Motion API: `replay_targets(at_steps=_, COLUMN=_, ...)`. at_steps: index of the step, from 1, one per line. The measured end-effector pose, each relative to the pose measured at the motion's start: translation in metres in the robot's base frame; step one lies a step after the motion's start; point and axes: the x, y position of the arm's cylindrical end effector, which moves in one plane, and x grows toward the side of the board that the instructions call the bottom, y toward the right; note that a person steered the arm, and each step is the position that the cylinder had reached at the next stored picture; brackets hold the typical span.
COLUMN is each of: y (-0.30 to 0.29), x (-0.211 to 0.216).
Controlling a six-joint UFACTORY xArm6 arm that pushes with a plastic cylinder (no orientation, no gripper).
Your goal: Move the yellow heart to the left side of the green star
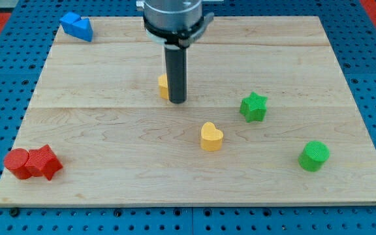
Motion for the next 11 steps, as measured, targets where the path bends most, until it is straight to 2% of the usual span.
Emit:
replay_targets(at_steps=1, y=-0.007, x=0.0)
replay_targets(at_steps=2, y=-0.017, x=0.062)
replay_targets(at_steps=3, y=0.003, x=0.134)
replay_targets(at_steps=4, y=0.074, x=0.156)
replay_targets(at_steps=5, y=0.114, x=0.143)
replay_targets(at_steps=6, y=0.087, x=0.105)
replay_targets(at_steps=7, y=0.059, x=0.091)
replay_targets(at_steps=8, y=0.071, x=0.138)
replay_targets(at_steps=9, y=0.039, x=0.157)
replay_targets(at_steps=10, y=0.01, x=0.121)
replay_targets(at_steps=11, y=0.013, x=0.069)
